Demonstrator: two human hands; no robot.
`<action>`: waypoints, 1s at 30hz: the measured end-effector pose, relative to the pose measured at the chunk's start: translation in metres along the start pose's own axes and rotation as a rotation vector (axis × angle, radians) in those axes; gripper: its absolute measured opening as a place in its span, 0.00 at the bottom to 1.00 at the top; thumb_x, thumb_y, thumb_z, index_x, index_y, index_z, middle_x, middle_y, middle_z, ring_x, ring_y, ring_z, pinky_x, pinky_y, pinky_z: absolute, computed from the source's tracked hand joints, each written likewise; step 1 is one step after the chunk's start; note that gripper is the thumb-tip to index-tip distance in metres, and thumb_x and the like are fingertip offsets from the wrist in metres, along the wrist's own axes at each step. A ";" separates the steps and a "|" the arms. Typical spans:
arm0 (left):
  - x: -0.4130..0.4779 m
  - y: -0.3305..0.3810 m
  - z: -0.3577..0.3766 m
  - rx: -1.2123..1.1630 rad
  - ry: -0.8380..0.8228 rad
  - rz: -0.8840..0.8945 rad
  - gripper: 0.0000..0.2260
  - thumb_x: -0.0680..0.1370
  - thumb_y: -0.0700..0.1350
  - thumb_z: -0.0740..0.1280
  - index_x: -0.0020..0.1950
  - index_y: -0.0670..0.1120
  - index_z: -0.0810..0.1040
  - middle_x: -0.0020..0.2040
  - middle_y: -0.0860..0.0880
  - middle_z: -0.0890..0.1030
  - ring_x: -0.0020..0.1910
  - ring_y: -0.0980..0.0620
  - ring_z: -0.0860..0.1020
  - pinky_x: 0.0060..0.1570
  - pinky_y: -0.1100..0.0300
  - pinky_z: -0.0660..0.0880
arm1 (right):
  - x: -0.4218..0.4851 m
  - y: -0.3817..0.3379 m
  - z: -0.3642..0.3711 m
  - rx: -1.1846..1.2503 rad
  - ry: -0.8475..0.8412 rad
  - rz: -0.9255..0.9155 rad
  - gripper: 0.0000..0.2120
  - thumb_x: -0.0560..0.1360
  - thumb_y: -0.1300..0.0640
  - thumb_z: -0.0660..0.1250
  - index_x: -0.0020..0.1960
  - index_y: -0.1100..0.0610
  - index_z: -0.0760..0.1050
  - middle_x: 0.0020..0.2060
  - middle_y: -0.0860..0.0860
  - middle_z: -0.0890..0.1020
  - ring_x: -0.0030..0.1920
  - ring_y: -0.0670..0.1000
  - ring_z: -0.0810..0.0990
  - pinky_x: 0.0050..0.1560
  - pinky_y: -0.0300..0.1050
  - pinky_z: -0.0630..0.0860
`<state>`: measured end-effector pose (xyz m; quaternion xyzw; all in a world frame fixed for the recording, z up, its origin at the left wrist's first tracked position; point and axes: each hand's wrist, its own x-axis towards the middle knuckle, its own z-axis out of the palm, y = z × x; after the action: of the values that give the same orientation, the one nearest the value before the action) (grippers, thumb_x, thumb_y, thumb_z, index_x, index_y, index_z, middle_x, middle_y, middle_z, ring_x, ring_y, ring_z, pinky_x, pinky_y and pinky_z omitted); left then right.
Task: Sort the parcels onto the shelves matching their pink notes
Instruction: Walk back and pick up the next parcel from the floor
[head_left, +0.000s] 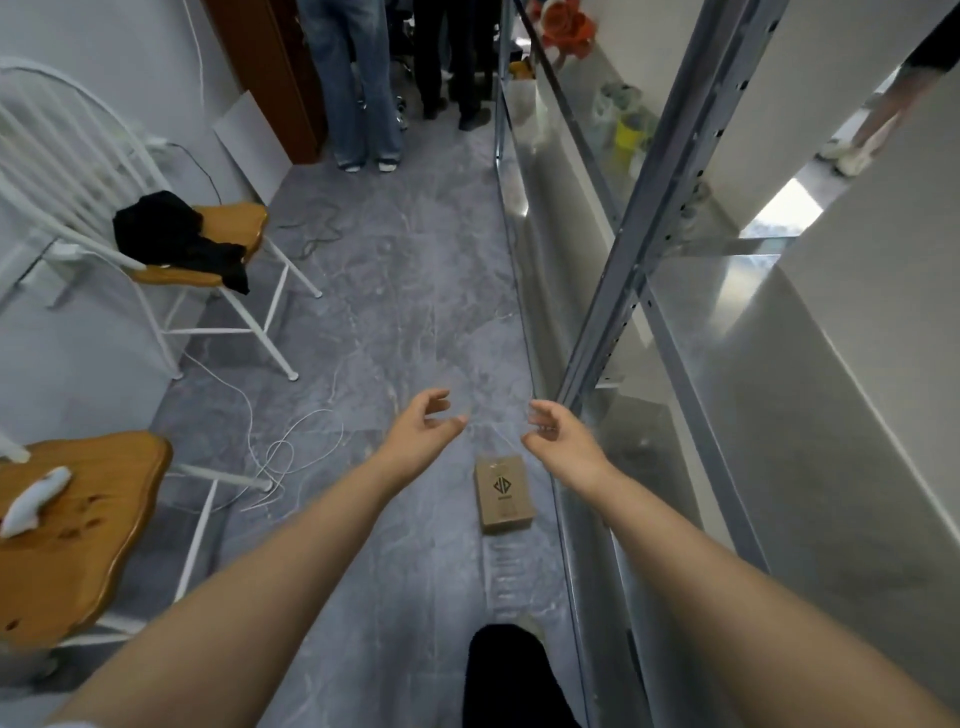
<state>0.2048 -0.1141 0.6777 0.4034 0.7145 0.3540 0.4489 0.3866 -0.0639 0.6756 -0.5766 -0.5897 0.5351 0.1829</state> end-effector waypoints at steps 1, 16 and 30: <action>0.014 0.005 0.003 0.001 0.000 -0.010 0.23 0.78 0.47 0.66 0.72 0.45 0.66 0.69 0.45 0.71 0.58 0.52 0.71 0.55 0.59 0.68 | 0.015 0.000 -0.005 0.003 -0.009 0.007 0.25 0.76 0.61 0.65 0.72 0.58 0.65 0.67 0.55 0.73 0.66 0.54 0.73 0.58 0.46 0.72; 0.159 -0.029 0.054 -0.100 0.004 -0.185 0.22 0.78 0.43 0.65 0.71 0.42 0.67 0.69 0.44 0.72 0.61 0.51 0.73 0.55 0.64 0.66 | 0.166 0.054 0.005 0.073 -0.026 0.186 0.24 0.76 0.63 0.65 0.71 0.60 0.65 0.65 0.58 0.73 0.65 0.56 0.73 0.56 0.40 0.70; 0.269 -0.269 0.135 -0.037 -0.124 -0.376 0.21 0.76 0.45 0.68 0.68 0.44 0.70 0.68 0.44 0.74 0.63 0.48 0.74 0.58 0.58 0.70 | 0.276 0.282 0.080 0.144 0.107 0.432 0.24 0.76 0.64 0.64 0.71 0.60 0.66 0.59 0.55 0.76 0.53 0.47 0.74 0.48 0.36 0.70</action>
<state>0.1869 0.0315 0.3016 0.2755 0.7417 0.2514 0.5575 0.3824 0.0769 0.2980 -0.7024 -0.4022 0.5714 0.1357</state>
